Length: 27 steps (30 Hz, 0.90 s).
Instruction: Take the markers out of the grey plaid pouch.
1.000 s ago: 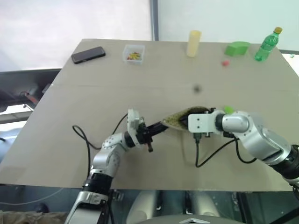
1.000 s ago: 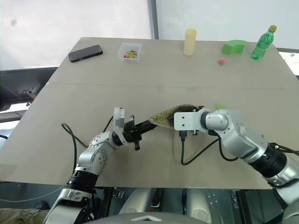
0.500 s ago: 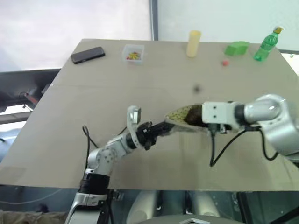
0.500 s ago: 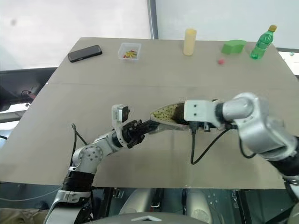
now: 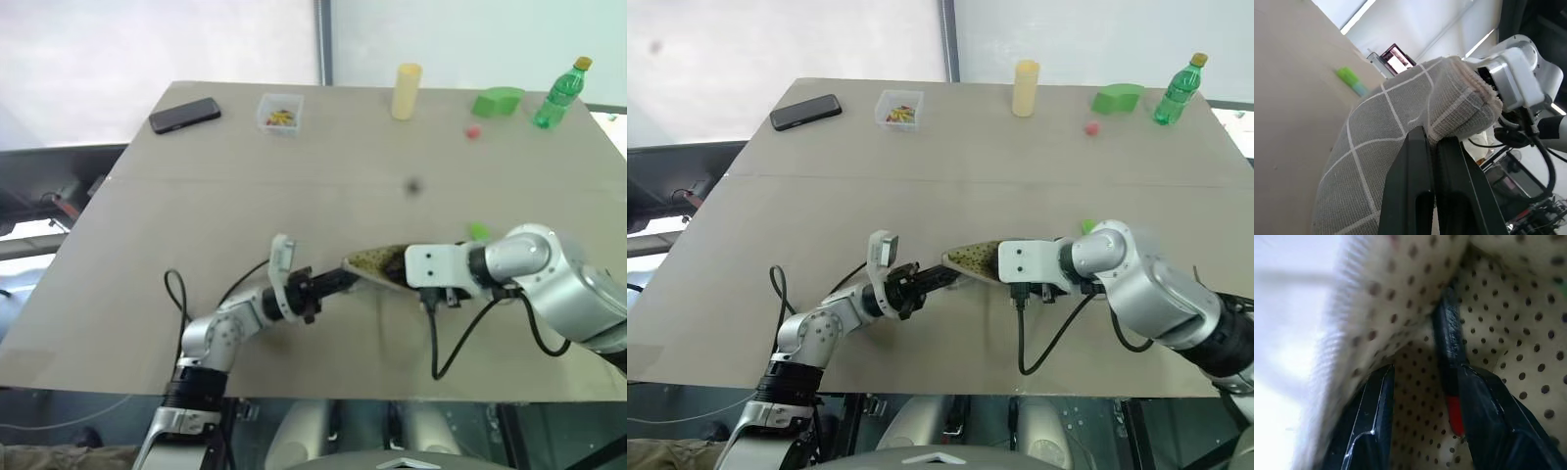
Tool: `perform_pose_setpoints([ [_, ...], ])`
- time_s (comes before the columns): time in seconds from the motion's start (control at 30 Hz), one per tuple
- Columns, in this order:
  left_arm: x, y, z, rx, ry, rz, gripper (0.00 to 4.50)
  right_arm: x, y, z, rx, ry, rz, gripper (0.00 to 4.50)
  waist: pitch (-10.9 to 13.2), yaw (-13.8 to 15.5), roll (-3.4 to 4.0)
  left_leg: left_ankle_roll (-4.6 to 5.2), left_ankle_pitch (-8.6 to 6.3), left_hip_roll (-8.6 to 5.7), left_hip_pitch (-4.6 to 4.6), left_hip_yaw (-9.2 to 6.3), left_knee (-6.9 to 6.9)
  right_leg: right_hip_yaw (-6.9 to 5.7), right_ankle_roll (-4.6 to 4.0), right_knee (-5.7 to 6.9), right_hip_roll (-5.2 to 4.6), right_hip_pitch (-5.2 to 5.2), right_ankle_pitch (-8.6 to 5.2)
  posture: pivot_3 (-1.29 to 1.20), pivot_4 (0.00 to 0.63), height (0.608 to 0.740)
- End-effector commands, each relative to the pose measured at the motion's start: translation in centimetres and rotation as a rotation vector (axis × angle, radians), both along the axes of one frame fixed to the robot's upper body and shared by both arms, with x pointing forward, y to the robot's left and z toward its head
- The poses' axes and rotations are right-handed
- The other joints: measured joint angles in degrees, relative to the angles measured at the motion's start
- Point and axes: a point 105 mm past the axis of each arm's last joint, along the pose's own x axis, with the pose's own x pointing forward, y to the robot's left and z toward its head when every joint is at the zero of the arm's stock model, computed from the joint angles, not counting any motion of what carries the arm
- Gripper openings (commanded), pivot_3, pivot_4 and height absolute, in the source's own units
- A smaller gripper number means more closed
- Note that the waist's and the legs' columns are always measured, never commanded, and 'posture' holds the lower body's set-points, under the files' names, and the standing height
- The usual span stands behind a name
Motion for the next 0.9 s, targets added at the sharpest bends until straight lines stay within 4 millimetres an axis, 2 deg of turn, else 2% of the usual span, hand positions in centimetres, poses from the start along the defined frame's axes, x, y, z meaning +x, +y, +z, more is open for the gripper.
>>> perform_pose_setpoints([
  [0.03, 0.1, 0.4, 0.2, -0.005, -0.025, 0.033, 0.00, 1.0, 0.2, -0.5, -0.030, -0.081, 0.013, 2.06, 0.0, 0.0, 0.00, -0.02, 0.01, 0.00, 0.00, 0.00, 0.00, 0.00, 0.00, 0.01, 0.00, 0.00, 0.00, 0.00, 0.150, 0.740],
  [0.1, 0.1, 0.6, 0.0, -0.003, -0.016, 0.043, 0.00, 1.1, 0.4, -0.6, -0.031, -0.100, 0.018, 2.06, 0.0, 0.0, 0.00, -0.02, 0.01, 0.00, 0.02, 0.00, 0.00, 0.00, 0.00, 0.01, 0.01, 0.00, 0.01, 0.00, 0.150, 0.740],
  [0.27, 0.0, 0.8, -0.4, -0.012, 0.025, 0.065, 0.00, 2.9, 1.5, -0.4, 0.000, -0.175, -0.042, 2.06, 0.0, -0.2, -0.04, -0.02, 0.02, 0.02, 0.05, -0.01, -0.01, 0.01, -0.01, 0.02, 0.05, 0.01, 0.01, 0.00, 0.150, 0.740],
  [0.4, 0.2, 0.7, -0.4, -0.015, 0.027, 0.079, 0.00, 3.7, 1.7, -2.1, -0.035, -0.159, -0.068, 2.06, -0.1, -0.1, -0.08, -0.04, 0.03, 0.01, 0.08, -0.02, -0.02, 0.00, -0.02, 0.05, 0.05, 0.02, 0.02, 0.00, 0.150, 0.740],
  [0.57, 0.8, 0.8, -0.2, -0.017, 0.015, 0.119, 0.00, 3.6, 0.7, -4.8, -0.141, -0.101, -0.058, 2.06, -0.3, -0.1, -0.21, -0.06, 0.03, 0.01, 0.17, -0.01, -0.03, 0.01, -0.03, 0.05, 0.07, 0.09, 0.03, 0.00, 0.150, 0.740],
  [0.63, 1.1, 0.9, -0.3, -0.011, 0.009, 0.142, 0.00, 3.5, 0.4, -5.2, -0.157, -0.092, -0.048, 1.51, -0.3, -0.1, -0.22, -0.26, -0.09, 0.01, 0.43, -0.01, -0.04, 0.01, -0.04, 0.03, 0.06, 0.36, 0.03, 0.00, 0.150, 0.740],
  [0.73, 1.4, 1.0, -0.3, -0.005, -0.002, 0.167, 0.00, 3.6, 0.3, -3.8, -0.119, -0.108, -0.060, 0.36, -0.3, -0.1, -0.22, -0.03, -0.28, 0.01, 0.90, -0.02, -0.12, 0.01, -0.23, -0.06, 0.03, 0.83, -0.10, 0.00, 0.150, 0.740],
  [0.8, 1.6, 1.2, -0.4, 0.006, -0.014, 0.190, 0.00, 3.5, 0.4, -2.1, -0.054, -0.128, -0.077, 0.30, -0.3, 0.0, -0.22, -0.03, -0.28, 0.01, 0.89, -0.03, -0.11, 0.01, -0.25, -0.06, 0.03, 0.82, -0.10, 0.00, 0.150, 0.740],
  [0.9, 2.6, 1.5, -0.7, 0.051, -0.060, 0.260, 0.00, 1.5, 1.5, 1.2, 0.146, -0.068, -0.050, 0.30, -0.2, 0.1, -0.22, -0.03, -0.27, 0.01, 0.84, -0.04, -0.11, 0.00, -0.07, -0.06, 0.03, 0.78, 0.01, 0.00, 0.150, 0.740],
])
